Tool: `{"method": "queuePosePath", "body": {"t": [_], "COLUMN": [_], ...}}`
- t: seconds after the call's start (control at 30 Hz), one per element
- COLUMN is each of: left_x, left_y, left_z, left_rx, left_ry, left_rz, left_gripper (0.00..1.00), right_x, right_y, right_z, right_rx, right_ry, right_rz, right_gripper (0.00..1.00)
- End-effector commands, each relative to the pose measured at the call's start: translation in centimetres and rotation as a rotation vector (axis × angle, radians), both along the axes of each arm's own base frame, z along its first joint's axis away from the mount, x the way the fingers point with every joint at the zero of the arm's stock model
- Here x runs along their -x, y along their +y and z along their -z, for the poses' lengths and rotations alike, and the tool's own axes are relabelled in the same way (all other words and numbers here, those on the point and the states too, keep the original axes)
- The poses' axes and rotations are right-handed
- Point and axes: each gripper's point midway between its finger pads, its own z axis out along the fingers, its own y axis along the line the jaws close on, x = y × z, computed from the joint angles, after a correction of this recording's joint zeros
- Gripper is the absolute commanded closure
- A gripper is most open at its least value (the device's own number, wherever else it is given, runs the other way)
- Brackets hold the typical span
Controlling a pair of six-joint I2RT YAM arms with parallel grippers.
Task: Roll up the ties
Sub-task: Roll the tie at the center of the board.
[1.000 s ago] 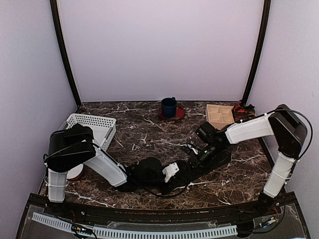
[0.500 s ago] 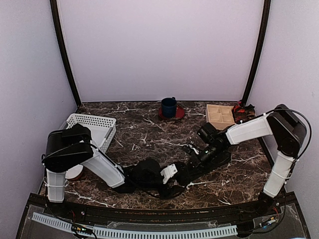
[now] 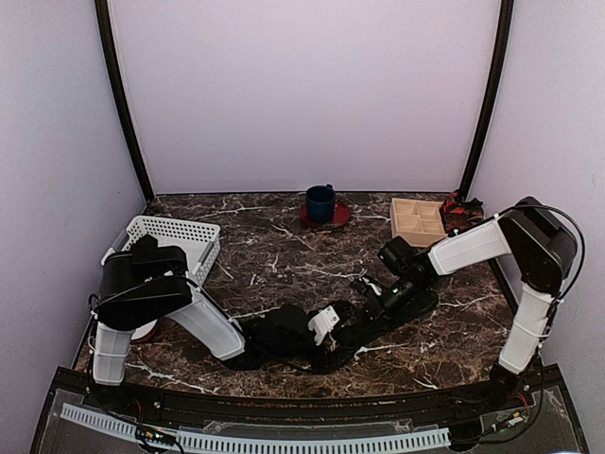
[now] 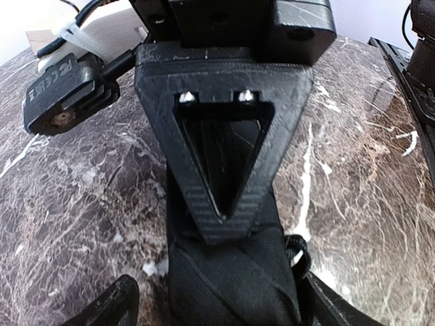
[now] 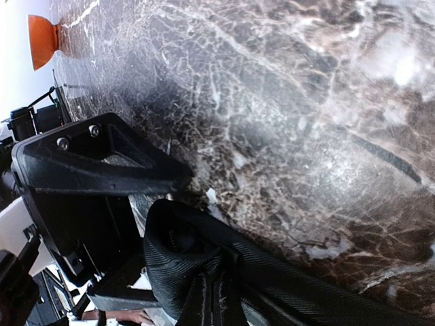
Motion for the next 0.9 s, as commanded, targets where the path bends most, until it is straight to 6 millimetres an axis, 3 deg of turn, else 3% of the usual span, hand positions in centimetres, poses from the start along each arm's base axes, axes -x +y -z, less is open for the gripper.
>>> {"method": "queuePosePath", "body": {"t": [0.0, 0.13, 0.27, 0.4, 0.53, 0.77, 0.87], "left_x": [0.1, 0.2, 0.7, 1.8, 3.2, 3.4, 3.3], "left_y": [0.3, -0.1, 1.5, 4.1, 5.7, 5.6, 5.2], "left_z": [3.4, 3.9, 5.2, 5.8, 6.6, 6.8, 6.9], "left_rx": [-0.090, -0.107, -0.186, -0.256, -0.316, -0.320, -0.317], "left_ry": [0.045, 0.061, 0.088, 0.081, 0.077, 0.096, 0.109], "left_rz": [-0.022, -0.010, -0.018, 0.010, 0.082, 0.085, 0.079], "left_gripper": [0.23, 0.40, 0.60, 0.63, 0.65, 0.65, 0.65], "right_x": [0.4, 0.4, 0.3, 1.0, 1.8, 1.2, 1.7], "right_y": [-1.6, -1.8, -1.4, -0.5, 0.3, 1.5, 2.2], "right_z": [2.4, 2.6, 2.0, 0.9, -1.1, -4.2, -4.0], "right_rx": [0.085, 0.091, 0.063, -0.003, -0.061, -0.105, -0.089], "right_ry": [-0.001, 0.003, 0.001, 0.027, 0.047, 0.011, 0.017], "right_rz": [0.005, 0.009, 0.015, 0.034, 0.055, 0.032, -0.001], "right_gripper": [1.00, 1.00, 1.00, 0.99, 0.75, 0.55, 0.54]}}
